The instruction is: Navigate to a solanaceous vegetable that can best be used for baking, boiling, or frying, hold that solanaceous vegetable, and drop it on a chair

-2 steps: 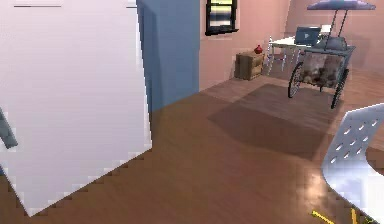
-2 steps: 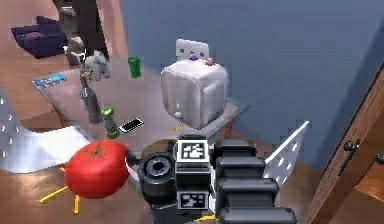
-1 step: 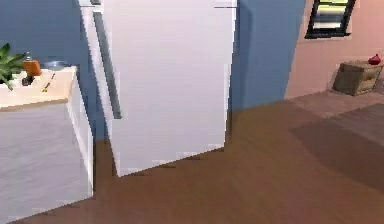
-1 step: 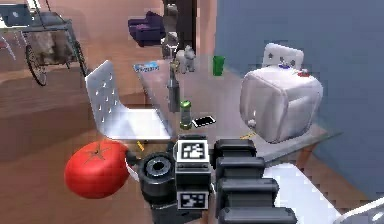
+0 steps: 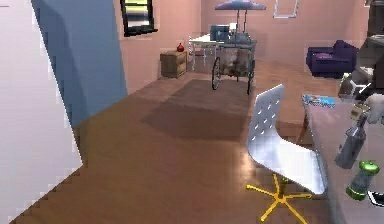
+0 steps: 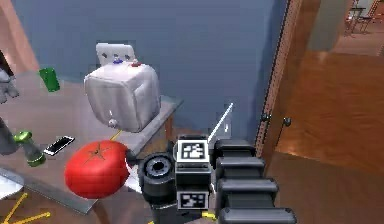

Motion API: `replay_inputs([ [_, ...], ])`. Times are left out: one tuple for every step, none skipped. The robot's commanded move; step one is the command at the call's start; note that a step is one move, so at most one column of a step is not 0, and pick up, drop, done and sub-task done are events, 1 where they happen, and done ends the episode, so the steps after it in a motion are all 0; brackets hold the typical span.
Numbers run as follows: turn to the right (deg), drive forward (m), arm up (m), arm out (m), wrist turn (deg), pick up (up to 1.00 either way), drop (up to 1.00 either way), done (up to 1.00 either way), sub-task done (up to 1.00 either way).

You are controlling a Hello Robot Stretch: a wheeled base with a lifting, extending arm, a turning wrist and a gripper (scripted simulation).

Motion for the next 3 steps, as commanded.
replay_inputs([
  [45.0, 0.00, 0.00, 0.00, 0.0, 0.00, 0.00, 0.00, 0.00],
  [9.0, 0.00, 0.00, 0.00, 0.0, 0.00, 0.00, 0.00, 0.00],
  [-45.0, 0.00, 0.00, 0.00, 0.0, 0.00, 0.00, 0.00, 0.00],
])
